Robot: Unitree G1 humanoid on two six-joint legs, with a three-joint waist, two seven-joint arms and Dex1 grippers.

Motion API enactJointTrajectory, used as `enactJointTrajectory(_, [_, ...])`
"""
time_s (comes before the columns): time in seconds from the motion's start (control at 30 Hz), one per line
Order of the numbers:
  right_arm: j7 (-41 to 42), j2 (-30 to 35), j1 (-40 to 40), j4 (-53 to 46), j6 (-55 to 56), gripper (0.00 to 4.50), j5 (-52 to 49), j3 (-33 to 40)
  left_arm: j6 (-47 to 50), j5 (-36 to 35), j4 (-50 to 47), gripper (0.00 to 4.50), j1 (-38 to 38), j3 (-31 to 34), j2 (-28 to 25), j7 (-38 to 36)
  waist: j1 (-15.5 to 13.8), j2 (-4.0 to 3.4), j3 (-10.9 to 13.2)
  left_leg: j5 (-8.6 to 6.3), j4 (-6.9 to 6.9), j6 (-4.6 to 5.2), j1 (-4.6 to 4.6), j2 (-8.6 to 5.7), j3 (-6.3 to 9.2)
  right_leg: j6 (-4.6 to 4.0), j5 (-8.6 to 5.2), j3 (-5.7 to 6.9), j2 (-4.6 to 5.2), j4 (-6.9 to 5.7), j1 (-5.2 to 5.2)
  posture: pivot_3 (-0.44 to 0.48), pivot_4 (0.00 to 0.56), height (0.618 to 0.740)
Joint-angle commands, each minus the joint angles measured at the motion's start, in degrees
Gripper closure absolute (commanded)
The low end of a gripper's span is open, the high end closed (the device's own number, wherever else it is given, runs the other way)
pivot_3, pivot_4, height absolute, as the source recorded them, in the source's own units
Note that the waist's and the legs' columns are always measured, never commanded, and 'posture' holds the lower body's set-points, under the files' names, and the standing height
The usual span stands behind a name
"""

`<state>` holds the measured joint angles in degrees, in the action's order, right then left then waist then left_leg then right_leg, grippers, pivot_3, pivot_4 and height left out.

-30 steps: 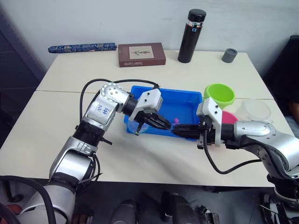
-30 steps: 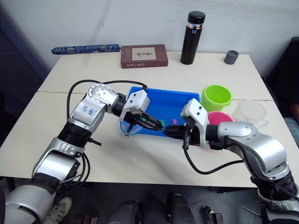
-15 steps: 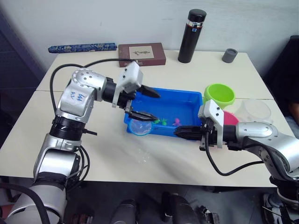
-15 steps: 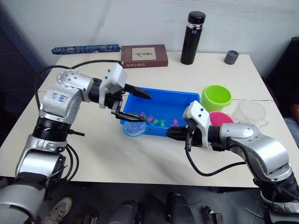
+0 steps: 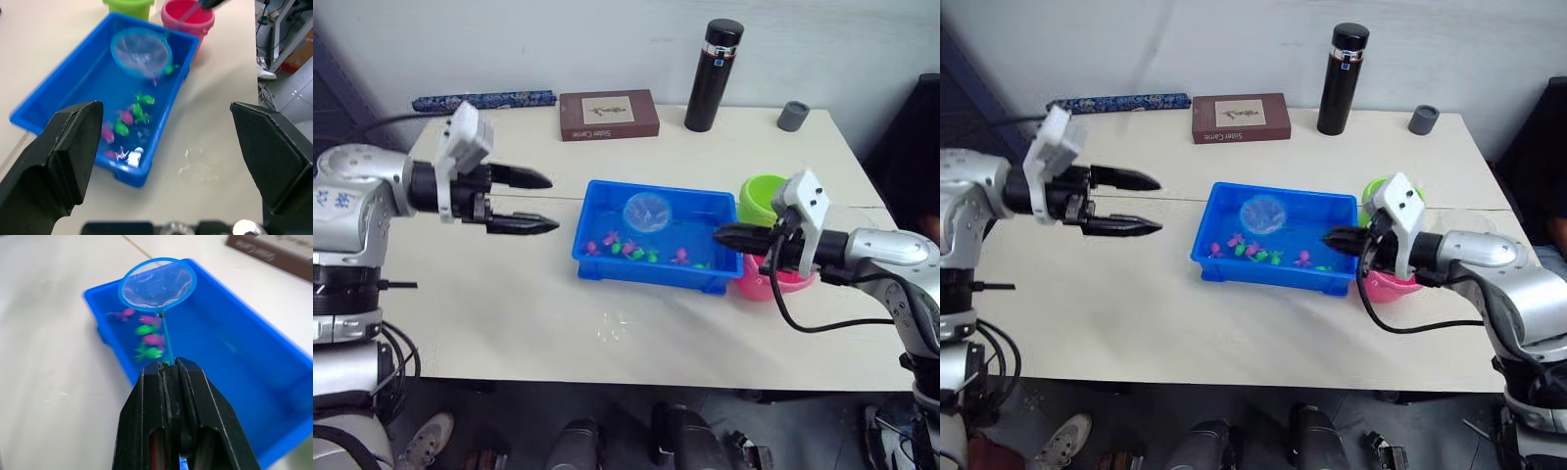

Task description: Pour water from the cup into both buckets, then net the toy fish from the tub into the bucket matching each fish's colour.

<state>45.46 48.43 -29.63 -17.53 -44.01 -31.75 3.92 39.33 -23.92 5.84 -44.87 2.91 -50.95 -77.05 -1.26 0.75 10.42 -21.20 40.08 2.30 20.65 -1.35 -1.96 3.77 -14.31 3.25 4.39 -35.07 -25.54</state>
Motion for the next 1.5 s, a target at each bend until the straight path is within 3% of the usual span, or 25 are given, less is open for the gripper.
enactJointTrajectory(0.03, [-0.19,2.39,-4.04,4.04,6.82,4.50,8.52,-3.35,1.21,-4.30,-5.51,0.03,3.48,3.52,-1.20,-0.38,0.14,-0.01,0.01,0.00,-0.01,0.01,0.01,0.00,-0.04,0.00,0.00,-0.04,0.00,0.01,-0.03,0.000,0.150,0.740])
enactJointTrajectory(0.3, [3.21,7.33,-5.14,8.93,19.23,4.50,23.38,-10.50,-0.04,-6.02,-8.07,0.03,5.42,3.81,-0.50,2.11,0.05,-0.02,0.02,-0.01,-0.02,0.01,0.04,-0.01,-0.05,0.00,0.00,-0.02,-0.02,0.01,-0.06,0.000,0.150,0.740])
enactJointTrajectory(0.7, [9.24,12.24,-2.73,9.29,23.00,4.50,30.85,-11.23,-1.25,-6.85,-10.24,0.03,5.98,0.53,0.48,1.65,0.14,-0.03,0.02,0.00,-0.02,0.01,0.04,0.00,-0.07,0.00,0.00,-0.03,-0.06,0.00,-0.07,0.000,0.150,0.740])
enactJointTrajectory(1.27, [10.16,6.78,-6.31,13.89,26.22,4.50,40.63,-17.38,-3.39,-5.48,-12.87,0.03,10.15,-0.53,0.88,5.26,0.37,-0.04,0.02,0.00,-0.01,-0.01,0.03,0.00,-0.09,0.00,0.00,-0.03,-0.07,-0.02,-0.08,0.000,0.150,0.740])
enactJointTrajectory(1.5, [13.84,6.37,-4.95,11.98,25.62,4.50,38.84,-17.14,-2.59,-6.36,-14.32,0.03,12.23,0.74,0.23,6.54,0.45,-0.04,0.02,0.00,-0.01,-0.01,0.03,0.00,-0.08,0.00,0.00,-0.03,-0.07,-0.01,-0.07,0.000,0.150,0.740])
